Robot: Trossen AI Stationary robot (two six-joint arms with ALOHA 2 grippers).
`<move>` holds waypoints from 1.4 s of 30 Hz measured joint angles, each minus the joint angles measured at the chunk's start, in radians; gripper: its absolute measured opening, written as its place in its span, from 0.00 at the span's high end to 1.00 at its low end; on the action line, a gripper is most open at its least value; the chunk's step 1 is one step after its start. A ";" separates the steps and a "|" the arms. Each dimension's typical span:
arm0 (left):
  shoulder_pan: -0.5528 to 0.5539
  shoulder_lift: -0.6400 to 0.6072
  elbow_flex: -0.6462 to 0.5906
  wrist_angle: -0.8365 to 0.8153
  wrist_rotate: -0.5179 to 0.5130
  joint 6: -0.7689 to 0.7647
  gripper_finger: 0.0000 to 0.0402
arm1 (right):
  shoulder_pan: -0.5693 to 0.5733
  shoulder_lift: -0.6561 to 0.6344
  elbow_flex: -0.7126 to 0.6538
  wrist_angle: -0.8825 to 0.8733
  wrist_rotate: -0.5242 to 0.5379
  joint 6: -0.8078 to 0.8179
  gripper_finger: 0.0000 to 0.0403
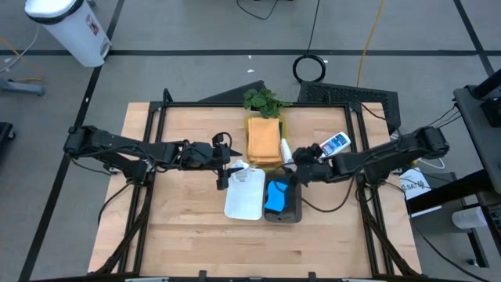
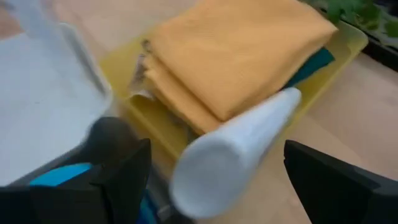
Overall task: Pick & Place Kitchen Items
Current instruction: Put the left plastic restorer bottle into the white bin
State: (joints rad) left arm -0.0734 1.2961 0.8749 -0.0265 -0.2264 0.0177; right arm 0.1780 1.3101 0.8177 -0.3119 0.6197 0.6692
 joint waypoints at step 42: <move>0.000 0.000 0.000 0.001 -0.001 0.006 0.43 | -0.067 -0.116 0.000 0.041 -0.013 0.014 0.71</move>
State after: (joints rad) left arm -0.0734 1.2961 0.8749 -0.0257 -0.2272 0.0238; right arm 0.1113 1.1939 0.8177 -0.2712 0.6067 0.6829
